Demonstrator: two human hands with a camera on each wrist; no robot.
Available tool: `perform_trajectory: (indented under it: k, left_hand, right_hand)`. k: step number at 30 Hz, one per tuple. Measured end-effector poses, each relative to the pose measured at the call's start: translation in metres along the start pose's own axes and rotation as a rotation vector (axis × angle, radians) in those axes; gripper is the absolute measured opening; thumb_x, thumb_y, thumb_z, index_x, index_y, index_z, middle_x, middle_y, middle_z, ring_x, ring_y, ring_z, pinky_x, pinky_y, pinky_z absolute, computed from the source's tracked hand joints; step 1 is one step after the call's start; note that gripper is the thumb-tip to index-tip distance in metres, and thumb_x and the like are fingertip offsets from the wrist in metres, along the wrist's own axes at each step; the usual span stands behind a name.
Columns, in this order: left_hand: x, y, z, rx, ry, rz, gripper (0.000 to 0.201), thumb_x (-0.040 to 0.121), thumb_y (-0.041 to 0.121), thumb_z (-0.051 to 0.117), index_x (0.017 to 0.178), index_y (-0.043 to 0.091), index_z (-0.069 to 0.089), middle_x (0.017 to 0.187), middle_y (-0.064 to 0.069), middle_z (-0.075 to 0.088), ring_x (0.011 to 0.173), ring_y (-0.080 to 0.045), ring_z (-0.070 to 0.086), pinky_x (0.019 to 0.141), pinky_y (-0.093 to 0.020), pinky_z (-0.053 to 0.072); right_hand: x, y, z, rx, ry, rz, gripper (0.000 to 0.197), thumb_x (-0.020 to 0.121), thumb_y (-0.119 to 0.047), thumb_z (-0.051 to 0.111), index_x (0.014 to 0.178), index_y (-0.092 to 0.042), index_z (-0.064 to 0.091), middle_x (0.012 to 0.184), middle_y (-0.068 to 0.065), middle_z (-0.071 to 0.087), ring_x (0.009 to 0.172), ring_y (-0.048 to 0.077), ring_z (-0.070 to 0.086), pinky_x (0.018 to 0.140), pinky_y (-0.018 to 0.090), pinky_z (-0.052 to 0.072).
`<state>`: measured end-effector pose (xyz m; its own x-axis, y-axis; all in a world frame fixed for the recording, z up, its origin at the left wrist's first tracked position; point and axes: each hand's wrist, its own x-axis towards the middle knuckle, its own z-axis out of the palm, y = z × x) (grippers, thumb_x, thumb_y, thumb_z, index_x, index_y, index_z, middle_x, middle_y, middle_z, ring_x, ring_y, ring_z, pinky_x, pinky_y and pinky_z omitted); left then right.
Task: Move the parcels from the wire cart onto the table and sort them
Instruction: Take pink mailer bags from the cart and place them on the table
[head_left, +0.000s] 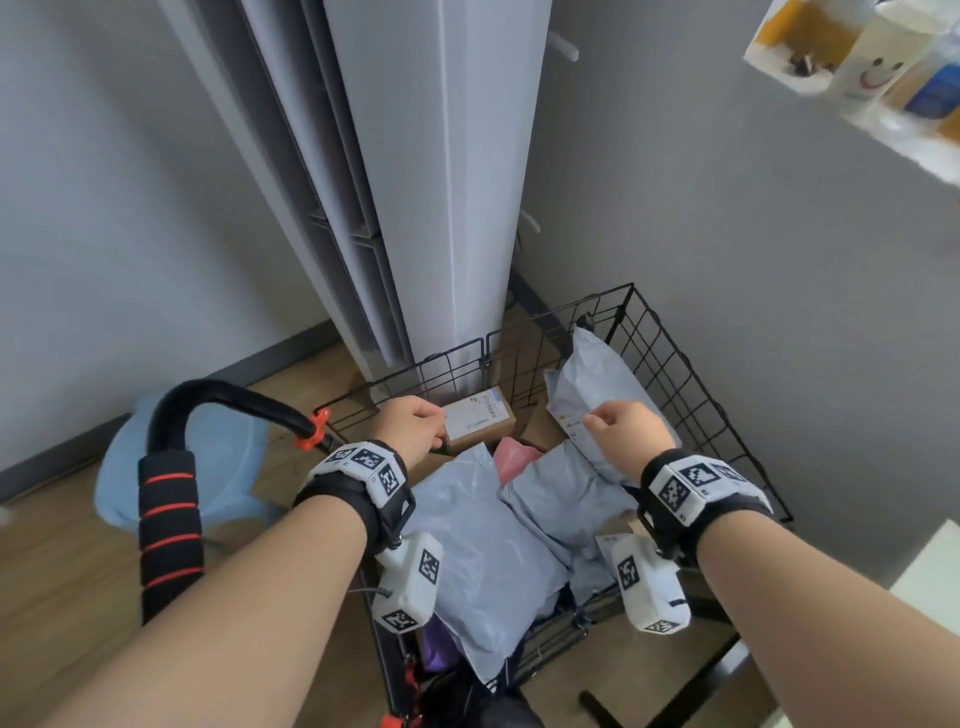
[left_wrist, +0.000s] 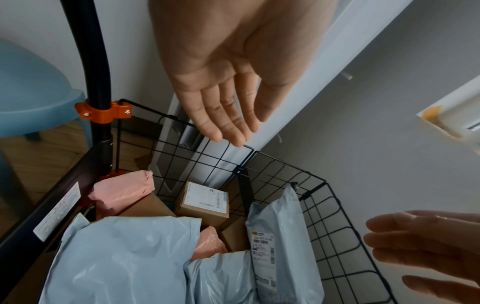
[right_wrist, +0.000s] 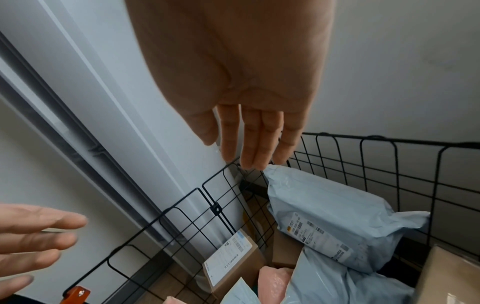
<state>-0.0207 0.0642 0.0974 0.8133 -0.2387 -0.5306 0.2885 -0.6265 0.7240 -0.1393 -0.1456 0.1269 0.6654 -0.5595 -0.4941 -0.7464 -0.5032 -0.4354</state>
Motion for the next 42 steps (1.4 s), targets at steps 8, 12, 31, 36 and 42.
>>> perform_trajectory:
  k: [8, 12, 31, 36, 42]
  left_hand:
    - [0.037, -0.06, 0.037, -0.03, -0.048, -0.119, 0.015, 0.088, 0.009, 0.053, 0.087, 0.01, 0.069, 0.073, -0.001, 0.065, 0.062, -0.015, 0.061, 0.061, -0.024, 0.046]
    - [0.049, -0.095, 0.048, -0.04, -0.076, -0.172, 0.019, 0.09, 0.005, 0.049, 0.093, 0.008, 0.068, 0.073, 0.0, 0.063, 0.061, -0.013, 0.058, 0.058, -0.021, 0.043]
    - [0.154, -0.176, 0.113, -0.297, -0.138, -0.381, 0.013, 0.095, 0.017, 0.051, 0.101, 0.013, 0.062, 0.085, -0.001, 0.064, 0.072, -0.013, 0.062, 0.073, -0.029, 0.051]
    - [0.168, -0.205, 0.126, -0.329, -0.159, -0.446, 0.01, 0.095, 0.014, 0.051, 0.097, 0.012, 0.061, 0.081, -0.001, 0.061, 0.073, -0.015, 0.059, 0.067, -0.024, 0.046]
    - [0.17, -0.222, 0.124, -0.317, -0.17, -0.445, 0.018, 0.093, 0.008, 0.052, 0.082, 0.021, 0.06, 0.076, -0.002, 0.063, 0.086, -0.021, 0.059, 0.073, -0.026, 0.047]
  right_hand:
    - [0.05, 0.011, 0.058, -0.022, -0.122, 0.042, 0.026, 0.097, -0.024, 0.048, 0.115, -0.014, 0.065, 0.115, 0.008, 0.065, 0.105, 0.025, 0.06, 0.088, 0.032, 0.047]
    - [0.062, 0.013, 0.099, -0.086, -0.206, 0.031, 0.028, 0.097, -0.021, 0.046, 0.116, -0.012, 0.064, 0.118, 0.01, 0.065, 0.108, 0.027, 0.059, 0.091, 0.032, 0.046]
    - [0.192, 0.041, 0.225, -0.156, -0.343, 0.1, 0.039, 0.095, -0.022, 0.05, 0.133, -0.015, 0.053, 0.13, 0.011, 0.057, 0.12, 0.027, 0.053, 0.098, 0.03, 0.04]
    - [0.223, 0.055, 0.243, -0.206, -0.371, 0.129, 0.047, 0.093, -0.021, 0.054, 0.138, -0.017, 0.046, 0.135, 0.008, 0.054, 0.121, 0.027, 0.053, 0.098, 0.033, 0.044]
    - [0.25, 0.058, 0.269, -0.352, -0.425, 0.102, 0.057, 0.073, -0.027, 0.065, 0.126, -0.016, 0.046, 0.115, 0.003, 0.057, 0.106, 0.026, 0.057, 0.089, 0.036, 0.05]
